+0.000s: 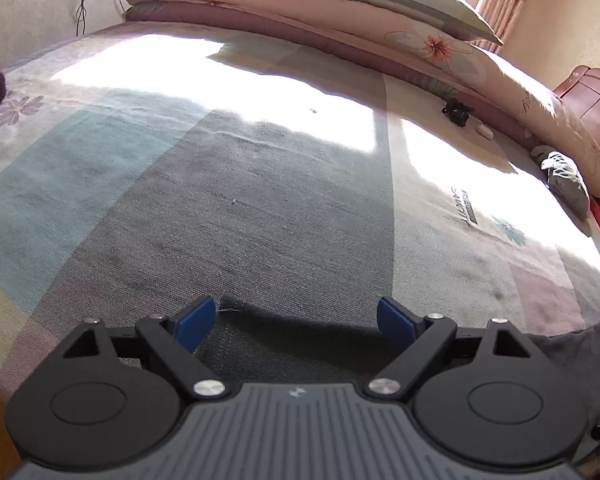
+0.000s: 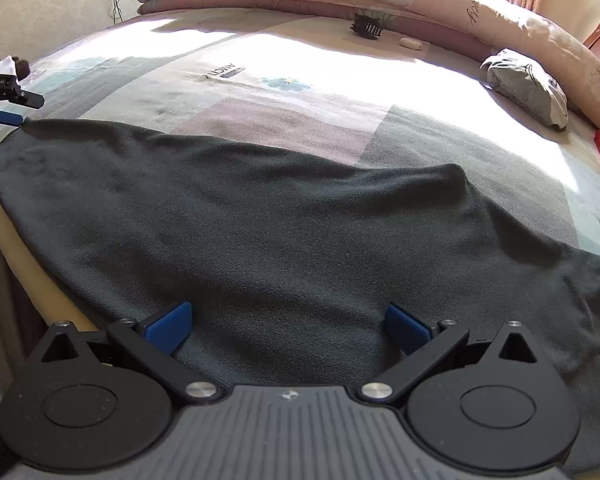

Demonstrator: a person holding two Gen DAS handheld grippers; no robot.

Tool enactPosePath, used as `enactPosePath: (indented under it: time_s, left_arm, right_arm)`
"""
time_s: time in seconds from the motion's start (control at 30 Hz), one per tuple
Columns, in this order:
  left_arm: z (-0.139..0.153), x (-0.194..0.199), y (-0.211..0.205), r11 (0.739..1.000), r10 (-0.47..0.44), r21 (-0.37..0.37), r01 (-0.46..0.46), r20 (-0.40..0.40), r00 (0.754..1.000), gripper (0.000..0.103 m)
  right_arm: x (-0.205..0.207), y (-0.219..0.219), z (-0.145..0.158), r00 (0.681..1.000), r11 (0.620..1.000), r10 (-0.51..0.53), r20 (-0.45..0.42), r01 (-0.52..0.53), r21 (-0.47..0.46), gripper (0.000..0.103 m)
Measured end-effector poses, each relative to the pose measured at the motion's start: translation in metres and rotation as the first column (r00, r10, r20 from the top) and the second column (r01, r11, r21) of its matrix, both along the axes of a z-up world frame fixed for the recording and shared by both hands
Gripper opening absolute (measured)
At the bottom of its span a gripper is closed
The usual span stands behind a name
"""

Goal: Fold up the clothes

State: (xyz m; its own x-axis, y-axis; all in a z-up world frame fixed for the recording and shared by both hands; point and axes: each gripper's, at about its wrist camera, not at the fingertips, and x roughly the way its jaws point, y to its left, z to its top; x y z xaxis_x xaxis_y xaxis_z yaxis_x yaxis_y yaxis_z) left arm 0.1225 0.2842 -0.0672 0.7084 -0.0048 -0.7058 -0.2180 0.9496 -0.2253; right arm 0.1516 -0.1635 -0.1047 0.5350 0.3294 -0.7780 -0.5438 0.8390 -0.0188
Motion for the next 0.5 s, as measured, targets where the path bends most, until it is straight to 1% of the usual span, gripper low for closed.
enactPosePath:
  time_s: [0.07,0.17,0.2,0.23,0.33,0.37,0.4,0.47,0.5]
  left_arm:
    - [0.003,-0.011,-0.011,0.996,-0.087,-0.026,0.087,0.019,0.996,0.090]
    - [-0.012,-0.024,-0.025,0.987,-0.160,0.006,0.161,-0.018,0.987,0.091]
    - [-0.020,-0.026,-0.026,0.987,-0.155,0.024,0.157,-0.062,0.986,0.091]
    - [-0.029,-0.027,-0.025,0.989,-0.131,0.051,0.137,-0.112,0.985,0.090]
    - [-0.032,-0.039,-0.029,0.971,-0.143,0.172,0.166,-0.137,0.980,0.091]
    - [-0.028,-0.042,-0.029,0.967,-0.134,0.195,0.162,-0.149,0.980,0.091]
    - [-0.023,-0.044,-0.030,0.969,-0.124,0.194,0.154,-0.156,0.980,0.090]
    - [-0.012,-0.045,-0.037,0.974,-0.139,0.162,0.160,-0.133,0.981,0.090]
    - [-0.006,-0.046,-0.043,0.971,-0.174,0.145,0.188,-0.102,0.979,0.091]
  right_arm:
    - [0.001,0.001,0.000,1.000,1.000,-0.002,0.000,0.002,-0.003,0.103]
    - [0.001,0.002,-0.001,1.000,1.000,-0.001,0.003,0.001,-0.001,0.103]
    - [0.001,0.001,-0.001,1.000,1.000,0.002,0.005,-0.002,0.002,0.103]
    - [0.001,0.000,-0.001,1.000,1.000,0.003,0.007,-0.003,0.005,0.103]
    - [0.000,0.000,-0.002,1.000,1.000,0.008,0.012,-0.008,0.007,0.103]
    - [0.000,0.000,-0.002,1.000,1.000,0.008,0.013,-0.008,0.007,0.103]
    - [0.000,0.000,-0.002,1.000,1.000,0.008,0.013,-0.008,0.007,0.103]
    - [0.000,0.000,-0.002,1.000,1.000,0.009,0.016,-0.009,0.007,0.103]
    - [0.001,0.000,-0.002,1.000,1.000,0.009,0.017,-0.009,0.007,0.103]
